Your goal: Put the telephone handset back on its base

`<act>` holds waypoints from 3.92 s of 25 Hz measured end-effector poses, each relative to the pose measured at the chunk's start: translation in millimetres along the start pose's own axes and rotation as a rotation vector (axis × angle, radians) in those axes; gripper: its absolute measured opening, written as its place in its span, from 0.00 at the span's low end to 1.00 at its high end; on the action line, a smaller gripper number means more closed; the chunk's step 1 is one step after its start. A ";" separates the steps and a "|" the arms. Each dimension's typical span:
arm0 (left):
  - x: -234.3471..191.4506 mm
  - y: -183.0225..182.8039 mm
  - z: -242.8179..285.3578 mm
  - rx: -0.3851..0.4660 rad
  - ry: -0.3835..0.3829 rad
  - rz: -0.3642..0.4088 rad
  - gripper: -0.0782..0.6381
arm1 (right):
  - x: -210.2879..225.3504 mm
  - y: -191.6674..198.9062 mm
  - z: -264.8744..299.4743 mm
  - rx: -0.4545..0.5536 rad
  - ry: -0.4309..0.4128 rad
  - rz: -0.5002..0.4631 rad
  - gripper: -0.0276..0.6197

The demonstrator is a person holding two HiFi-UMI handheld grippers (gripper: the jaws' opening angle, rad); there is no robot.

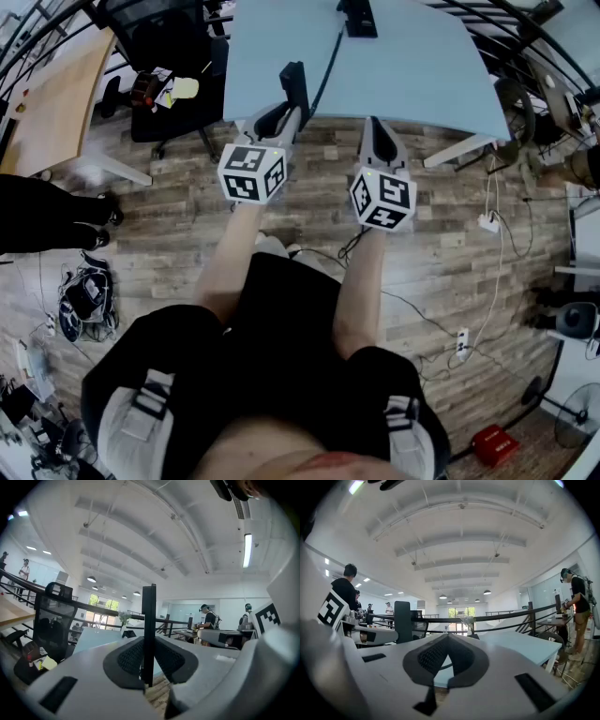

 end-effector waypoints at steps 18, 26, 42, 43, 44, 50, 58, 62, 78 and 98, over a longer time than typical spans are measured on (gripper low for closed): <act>-0.4 -16.9 14.2 0.030 0.003 0.002 0.20 | 20.3 -2.9 13.3 0.026 0.028 0.027 0.03; -10.4 -18.7 48.8 0.037 0.029 -0.015 0.20 | 47.5 -3.9 35.9 0.041 0.058 0.043 0.03; -121.2 24.9 259.5 -0.100 0.030 -0.145 0.20 | 144.2 66.0 236.9 -0.097 0.067 0.145 0.03; -129.8 27.2 275.5 -0.111 0.033 -0.157 0.20 | 143.5 70.0 256.5 -0.117 0.049 0.140 0.03; -138.9 28.9 292.1 -0.114 0.036 -0.170 0.20 | 143.1 73.6 276.8 -0.137 0.033 0.135 0.03; -187.6 48.0 366.9 -0.138 0.065 -0.253 0.20 | 146.8 102.6 365.4 -0.244 -0.005 0.124 0.03; -214.7 50.6 413.1 -0.148 0.094 -0.317 0.20 | 160.9 98.6 417.6 -0.254 -0.012 0.107 0.03; -221.1 56.5 431.7 -0.157 0.100 -0.332 0.20 | 166.5 104.2 430.3 -0.265 -0.015 0.104 0.03; -223.6 104.2 556.3 -0.181 0.320 -0.631 0.20 | 237.1 117.2 410.1 -0.351 0.076 0.089 0.03; -242.6 167.8 634.6 -0.308 0.287 -0.671 0.20 | 270.2 129.9 400.3 -0.405 0.127 0.097 0.03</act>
Point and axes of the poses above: the fingertips, and each gripper's own axes: z forward along the fingers, x to its right, y out of its underside, the point moved 7 cm from there along -z, backward along the fingers, and after that the axes turned 4 degrees about x, right-handed, at the moved point
